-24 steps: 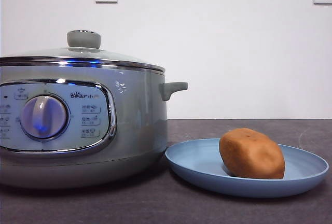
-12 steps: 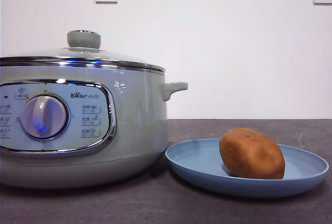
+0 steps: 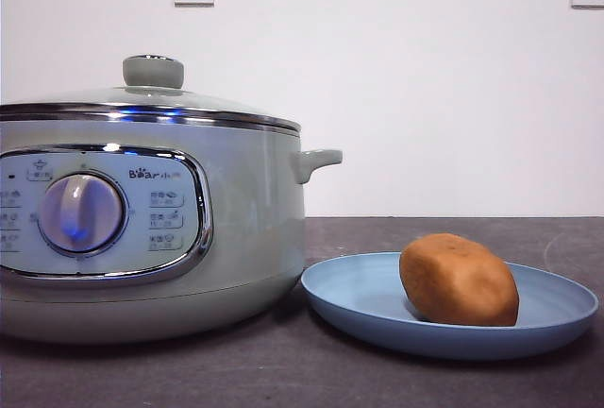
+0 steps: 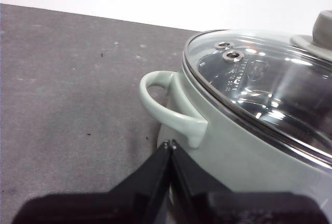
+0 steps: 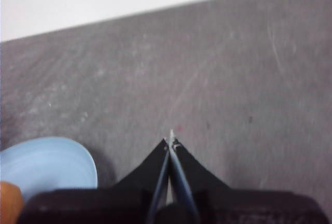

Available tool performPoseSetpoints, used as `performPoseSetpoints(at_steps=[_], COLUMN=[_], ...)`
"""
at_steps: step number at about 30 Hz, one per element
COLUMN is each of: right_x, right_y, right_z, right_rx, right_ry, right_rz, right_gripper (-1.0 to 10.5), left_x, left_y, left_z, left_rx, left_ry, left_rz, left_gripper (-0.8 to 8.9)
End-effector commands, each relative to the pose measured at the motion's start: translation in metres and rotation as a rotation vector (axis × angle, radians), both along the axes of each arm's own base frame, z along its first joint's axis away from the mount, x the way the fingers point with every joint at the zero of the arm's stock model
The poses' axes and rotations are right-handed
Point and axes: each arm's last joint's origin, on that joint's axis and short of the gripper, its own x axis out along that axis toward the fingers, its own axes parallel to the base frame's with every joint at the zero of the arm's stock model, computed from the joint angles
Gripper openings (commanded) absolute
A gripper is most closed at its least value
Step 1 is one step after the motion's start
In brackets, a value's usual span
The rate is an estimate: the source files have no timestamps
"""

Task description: Take the potato out from the steamer,put the potato on the plate,close the lid

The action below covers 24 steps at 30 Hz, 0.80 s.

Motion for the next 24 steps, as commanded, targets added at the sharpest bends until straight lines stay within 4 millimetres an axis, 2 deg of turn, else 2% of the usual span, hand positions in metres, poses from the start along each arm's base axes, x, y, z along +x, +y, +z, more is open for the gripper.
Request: performPoseSetpoints(at_steps=[1, 5, 24], right_x=[-0.002, -0.004, -0.015], right_y=[0.000, 0.000, 0.001], right_z=[-0.008, -0.015, -0.012], right_rx=[0.051, 0.055, 0.015], right_ry=[-0.013, -0.008, -0.074], right_rz=[-0.015, -0.018, -0.012], right_gripper=[0.0, 0.0, 0.0], left_x=[0.001, 0.001, 0.001], left_y=[0.000, 0.000, 0.000], left_z=[-0.004, -0.004, -0.004], left_rx=[-0.005, -0.005, -0.002], left_ry=[0.011, 0.011, 0.010], left_rz=[0.002, 0.002, 0.001], left_gripper=[-0.04, -0.04, -0.04])
